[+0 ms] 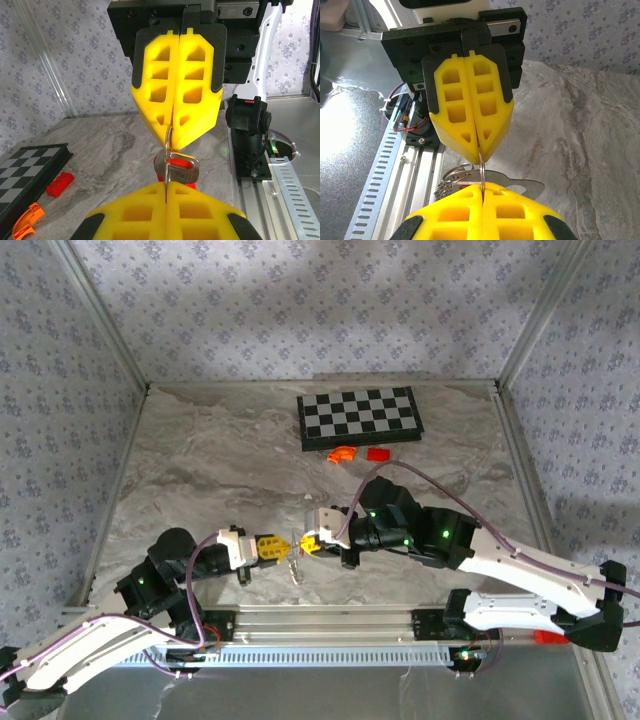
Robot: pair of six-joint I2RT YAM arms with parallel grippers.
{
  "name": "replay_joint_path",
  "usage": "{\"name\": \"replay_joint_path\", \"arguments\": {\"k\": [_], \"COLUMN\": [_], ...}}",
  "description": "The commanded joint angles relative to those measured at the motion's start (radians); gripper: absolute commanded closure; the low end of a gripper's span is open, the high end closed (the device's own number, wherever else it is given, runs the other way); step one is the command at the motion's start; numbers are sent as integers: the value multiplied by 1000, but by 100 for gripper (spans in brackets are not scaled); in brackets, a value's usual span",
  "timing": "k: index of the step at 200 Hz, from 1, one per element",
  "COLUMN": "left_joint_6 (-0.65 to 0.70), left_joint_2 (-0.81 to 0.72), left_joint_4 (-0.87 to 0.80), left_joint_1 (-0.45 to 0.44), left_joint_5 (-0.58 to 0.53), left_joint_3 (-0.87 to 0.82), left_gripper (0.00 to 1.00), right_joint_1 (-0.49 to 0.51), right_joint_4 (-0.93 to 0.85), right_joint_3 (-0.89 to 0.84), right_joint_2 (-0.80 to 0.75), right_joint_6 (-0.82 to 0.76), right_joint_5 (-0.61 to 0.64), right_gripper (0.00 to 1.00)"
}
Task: Put the keys on the keyring
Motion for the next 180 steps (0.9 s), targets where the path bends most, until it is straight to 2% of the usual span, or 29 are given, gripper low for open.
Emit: {"name": "replay_joint_path", "arguments": {"k": [1,180], "left_joint_6": [8,8], "left_joint_2": [-5,-7], "left_joint_4": [26,26], "left_joint_1": [-8,-8], "left_joint_5": [22,21], "left_joint_3": [33,31], "left_gripper": [100,100], "right_joint_1": [0,-3], "right_joint_4": [-6,-27], "right_joint_3": [3,5], "right_joint_2": [3,7], "right_joint_6": [-11,-22], "right_joint_5": [-21,-22], "right_gripper": [100,100]}}
